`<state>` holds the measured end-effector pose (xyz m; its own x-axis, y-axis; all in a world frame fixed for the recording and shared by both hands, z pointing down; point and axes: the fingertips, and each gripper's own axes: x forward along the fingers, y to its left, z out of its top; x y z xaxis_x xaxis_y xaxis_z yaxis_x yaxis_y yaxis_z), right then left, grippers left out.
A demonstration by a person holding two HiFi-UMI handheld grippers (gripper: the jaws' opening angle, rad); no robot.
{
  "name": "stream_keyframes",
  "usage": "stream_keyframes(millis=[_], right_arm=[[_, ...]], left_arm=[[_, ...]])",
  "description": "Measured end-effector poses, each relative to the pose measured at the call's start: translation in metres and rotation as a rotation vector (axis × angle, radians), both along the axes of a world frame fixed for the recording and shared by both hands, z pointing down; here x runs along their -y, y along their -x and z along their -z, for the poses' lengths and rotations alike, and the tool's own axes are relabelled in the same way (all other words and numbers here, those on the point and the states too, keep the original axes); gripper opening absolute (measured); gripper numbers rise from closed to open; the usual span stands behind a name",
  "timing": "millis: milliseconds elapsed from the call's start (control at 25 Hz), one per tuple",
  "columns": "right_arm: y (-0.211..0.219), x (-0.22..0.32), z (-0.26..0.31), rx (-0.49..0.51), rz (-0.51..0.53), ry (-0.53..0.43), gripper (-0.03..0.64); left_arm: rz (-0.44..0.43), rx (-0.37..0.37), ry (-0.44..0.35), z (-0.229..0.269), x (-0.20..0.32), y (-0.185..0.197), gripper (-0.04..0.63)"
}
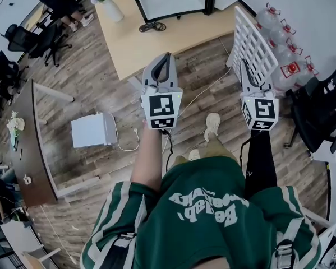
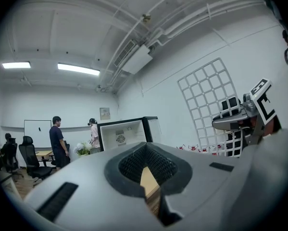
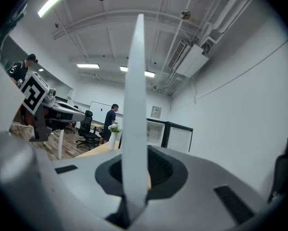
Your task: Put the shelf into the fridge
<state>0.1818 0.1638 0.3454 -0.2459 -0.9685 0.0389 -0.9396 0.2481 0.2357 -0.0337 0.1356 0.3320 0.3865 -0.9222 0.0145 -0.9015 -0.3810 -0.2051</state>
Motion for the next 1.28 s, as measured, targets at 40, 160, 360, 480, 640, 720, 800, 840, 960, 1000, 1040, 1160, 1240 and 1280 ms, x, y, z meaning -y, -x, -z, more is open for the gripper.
stream_keyframes(millis=[40,160,360,480,640,720,800,840,960,1000,1040,1160,1240,1280], right_arm=[[0.000,0.007,0.000,0.002,0.004,-0.003,0.041],[0.003,0.029,-0.001,0.009,0.017,-0.008,0.041],[0.008,0.072,-0.004,0.015,0.046,-0.024,0.041],[0.011,0.098,-0.007,0.009,0.068,-0.028,0.041],[0.007,0.135,-0.007,0.007,0.083,-0.028,0.041],[0.008,0.155,-0.004,0.004,0.096,-0.032,0.041],[0.009,0.176,-0.002,-0.001,0.110,-0.038,0.041],[0.010,0.186,-0.002,-0.003,0.117,-0.039,0.041],[0.012,0.218,-0.005,-0.006,0.140,-0.034,0.041],[0.013,0.229,-0.006,-0.007,0.148,-0.032,0.041],[0.015,0.240,-0.007,-0.008,0.157,-0.029,0.041],[0.017,0.271,-0.007,-0.012,0.183,-0.025,0.041],[0.018,0.291,-0.009,-0.012,0.199,-0.019,0.043],[0.019,0.300,-0.010,-0.012,0.206,-0.016,0.043]], left_arm=[[0.006,-0.001,0.001,0.000,0.006,0.001,0.000],[0.016,-0.016,0.006,-0.001,0.025,0.004,0.000],[0.036,-0.057,-0.009,0.000,0.060,0.008,0.000],[0.058,-0.053,-0.014,-0.003,0.083,0.009,0.000],[0.078,-0.047,-0.008,-0.005,0.114,0.006,0.000],[0.090,-0.044,-0.005,-0.005,0.131,0.007,0.000],[0.105,-0.042,-0.006,-0.004,0.148,0.008,0.000],[0.115,-0.041,-0.008,-0.003,0.157,0.009,0.000],[0.147,-0.036,-0.011,-0.003,0.184,0.012,0.000],[0.154,-0.038,-0.010,-0.003,0.193,0.013,0.000],[0.161,-0.040,-0.007,-0.003,0.202,0.013,0.000],[0.182,-0.040,0.002,-0.004,0.229,0.013,0.000],[0.201,-0.034,0.003,-0.005,0.245,0.013,0.000],[0.208,-0.033,0.004,-0.005,0.253,0.013,0.000]])
